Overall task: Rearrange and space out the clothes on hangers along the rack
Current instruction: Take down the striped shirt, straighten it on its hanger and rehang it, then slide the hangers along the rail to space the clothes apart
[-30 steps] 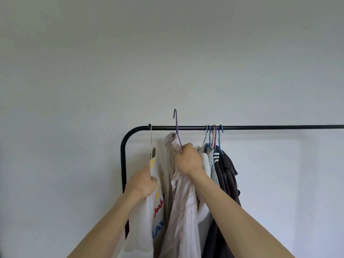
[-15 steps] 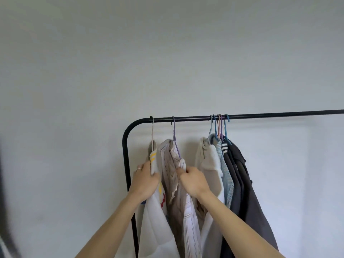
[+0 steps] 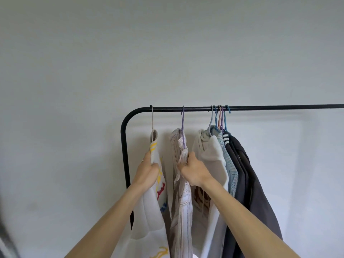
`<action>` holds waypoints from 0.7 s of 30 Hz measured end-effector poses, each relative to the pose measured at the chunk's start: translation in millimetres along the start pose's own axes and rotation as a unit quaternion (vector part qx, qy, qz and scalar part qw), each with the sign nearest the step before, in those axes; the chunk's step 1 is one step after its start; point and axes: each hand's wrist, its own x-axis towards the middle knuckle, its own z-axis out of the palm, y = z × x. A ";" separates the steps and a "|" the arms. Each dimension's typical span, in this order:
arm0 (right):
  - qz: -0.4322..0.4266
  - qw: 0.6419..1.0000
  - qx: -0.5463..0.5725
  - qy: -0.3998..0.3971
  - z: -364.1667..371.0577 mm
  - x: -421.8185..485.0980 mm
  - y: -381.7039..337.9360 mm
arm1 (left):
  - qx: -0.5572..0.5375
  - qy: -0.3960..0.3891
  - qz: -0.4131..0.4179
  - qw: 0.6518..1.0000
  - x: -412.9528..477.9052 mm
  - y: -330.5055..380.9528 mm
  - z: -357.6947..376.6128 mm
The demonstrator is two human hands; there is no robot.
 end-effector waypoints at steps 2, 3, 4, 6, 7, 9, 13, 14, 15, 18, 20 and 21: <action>-0.002 1.000 -0.001 0.016 2.1 0.9 -0.5 | -0.004 0.012 0.001 1.000 -0.8 -1.8 -1.4; -0.003 1.000 0.000 0.024 4.0 1.1 -1.0 | -0.007 0.019 0.006 1.000 -2.2 -1.4 -0.6; -0.003 1.000 0.001 0.027 6.5 1.4 -1.4 | -0.012 0.026 0.013 0.999 -3.3 -1.0 1.1; -0.003 1.000 0.005 0.028 11.1 1.2 -2.8 | -0.011 0.035 0.021 0.999 -4.3 0.6 5.7; -0.001 1.000 0.008 0.028 13.1 1.3 -2.9 | -0.007 0.036 0.018 0.999 -3.9 1.1 8.0; 0.005 1.000 0.014 0.025 14.3 1.5 -3.0 | -0.004 0.034 0.016 0.999 -2.0 0.8 12.2; 0.010 1.000 0.019 0.018 9.3 1.7 -1.5 | -0.005 0.030 0.016 0.999 0.4 -1.7 13.0; 0.010 1.000 0.017 0.019 7.9 1.4 -0.9 | -0.004 0.029 0.015 0.999 1.5 -2.4 12.3; 0.010 1.000 0.014 0.021 6.8 0.8 -0.2 | -0.002 0.029 0.012 1.000 2.0 -2.2 11.6; 0.008 1.000 0.005 0.030 5.8 0.1 1.5 | 0.003 0.030 0.013 0.999 0.7 0.2 12.8; 0.007 0.999 0.005 0.035 6.8 0.2 2.4 | 0.010 0.033 0.009 0.999 -0.4 3.4 14.3; 0.008 0.999 0.008 0.034 7.6 0.4 2.2 | 0.015 0.033 0.005 0.999 -0.9 5.3 15.0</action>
